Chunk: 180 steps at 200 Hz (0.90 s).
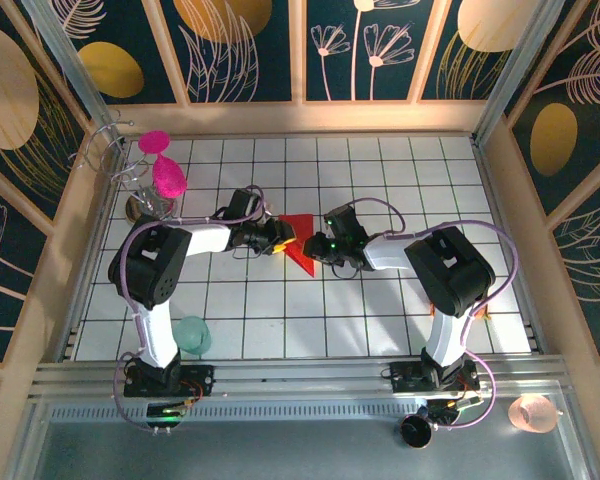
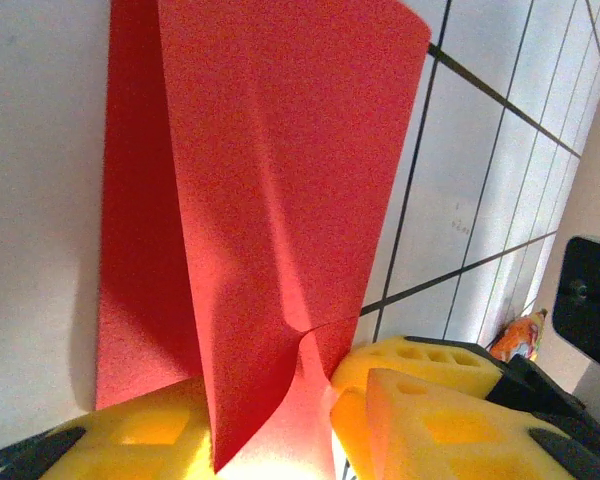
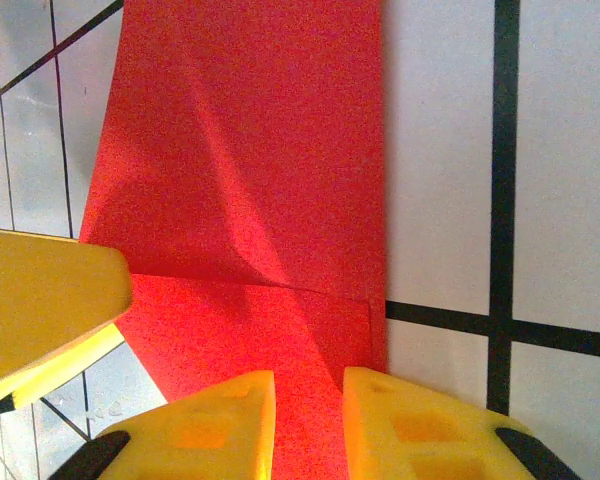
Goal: Fold a paper plane with a square sheet of paper (pick it up from the middle)
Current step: Fourth fold the wing at the center of the table.
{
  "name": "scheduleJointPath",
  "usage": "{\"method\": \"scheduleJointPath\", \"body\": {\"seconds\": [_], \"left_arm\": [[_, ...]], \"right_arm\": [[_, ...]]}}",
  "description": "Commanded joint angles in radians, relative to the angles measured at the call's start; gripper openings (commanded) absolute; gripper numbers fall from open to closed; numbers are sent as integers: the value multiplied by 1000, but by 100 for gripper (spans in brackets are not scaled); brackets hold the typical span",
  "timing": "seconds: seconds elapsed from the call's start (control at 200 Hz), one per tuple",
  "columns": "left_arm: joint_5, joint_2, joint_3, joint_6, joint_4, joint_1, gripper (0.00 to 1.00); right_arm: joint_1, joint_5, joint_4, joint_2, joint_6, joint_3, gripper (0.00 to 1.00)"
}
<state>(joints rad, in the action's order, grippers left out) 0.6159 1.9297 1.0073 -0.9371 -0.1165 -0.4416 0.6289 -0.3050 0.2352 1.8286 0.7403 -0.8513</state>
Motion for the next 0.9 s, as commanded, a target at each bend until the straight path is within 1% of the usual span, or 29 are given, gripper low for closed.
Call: {"method": "scheduleJointPath", "body": {"seconds": [0.0, 0.466, 0.571, 0.621, 0.691, 0.781, 0.836, 0.896], "left_arm": [[45, 19, 22, 28, -14, 16, 32], [54, 17, 34, 81, 27, 39, 20], [52, 14, 36, 90, 37, 44, 13], [49, 11, 36, 95, 42, 46, 7], [39, -5, 30, 101, 40, 46, 4], [13, -29, 24, 92, 41, 45, 3], [6, -37, 19, 68, 36, 44, 3], [-12, -51, 10, 32, 18, 44, 3]], "right_arm": [[-9, 18, -21, 17, 2, 35, 25], [-20, 10, -17, -7, -24, 28, 27], [-21, 14, -17, -19, -43, 25, 28], [-24, 18, -24, -28, -71, 18, 28], [-23, 47, -40, -60, -136, 9, 31], [-20, 96, -46, -121, -228, 12, 38], [-11, 153, -56, -154, -274, 13, 42], [11, 229, -74, -178, -318, 6, 43]]}}
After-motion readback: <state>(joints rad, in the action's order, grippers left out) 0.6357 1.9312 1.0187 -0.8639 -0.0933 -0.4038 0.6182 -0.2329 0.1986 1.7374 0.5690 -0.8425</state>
